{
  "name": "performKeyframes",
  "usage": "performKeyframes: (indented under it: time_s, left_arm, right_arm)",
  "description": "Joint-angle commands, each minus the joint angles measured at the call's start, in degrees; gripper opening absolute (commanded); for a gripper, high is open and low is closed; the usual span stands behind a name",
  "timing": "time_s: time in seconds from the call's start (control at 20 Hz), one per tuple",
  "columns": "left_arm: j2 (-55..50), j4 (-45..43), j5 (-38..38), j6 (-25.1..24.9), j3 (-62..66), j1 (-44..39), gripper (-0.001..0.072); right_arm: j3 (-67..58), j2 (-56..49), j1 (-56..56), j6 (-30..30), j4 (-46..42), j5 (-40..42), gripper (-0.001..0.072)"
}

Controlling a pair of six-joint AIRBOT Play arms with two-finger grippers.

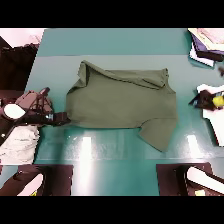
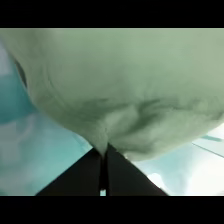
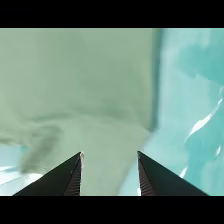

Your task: Fold the shirts.

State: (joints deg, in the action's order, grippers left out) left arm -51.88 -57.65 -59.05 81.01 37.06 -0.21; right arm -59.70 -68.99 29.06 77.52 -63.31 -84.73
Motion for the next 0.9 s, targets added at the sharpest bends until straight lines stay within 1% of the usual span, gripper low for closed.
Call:
performKeyframes:
  time_s: [0.0, 0.15, 0.45, 0.55, 0.65, 0.7, 0.85]
  left_arm:
    - [0.04, -3.50, -1.79, 0.07, 6.54, 0.02, 0.0021]
    - [0.04, -3.39, -2.80, 0.17, 6.97, 0.02, 0.0020]
    - [0.04, -3.39, -4.20, 0.22, 6.97, 0.02, 0.0021]
    - [0.04, -3.39, -4.42, 0.22, 6.97, 0.02, 0.0021]
    - [0.04, -3.37, -4.72, 0.22, 6.97, 0.02, 0.0021]
    - [0.07, -3.37, -4.79, 0.22, 7.02, 0.02, 0.0021]
    - [0.07, -3.48, -5.05, 2.60, 12.44, 0.02, 0.0021]
  right_arm:
    - [14.91, 0.57, 5.25, -6.54, 6.03, 5.51, 0.0416]
    - [19.78, -2.27, 4.79, -8.48, 9.81, 10.27, 0.0416]
    - [21.14, -6.82, -1.86, -9.25, 9.81, 14.73, 0.0416]
    - [21.11, -6.01, -3.23, -9.25, 9.77, 16.94, 0.0395]
    - [21.11, -3.54, -3.58, -9.75, 9.68, 18.80, 0.0057]
    - [21.11, -1.53, -3.58, -10.12, 9.70, 19.37, 0.0019]
    - [17.75, 5.62, -3.61, -10.03, 10.43, 19.58, 0.0017]
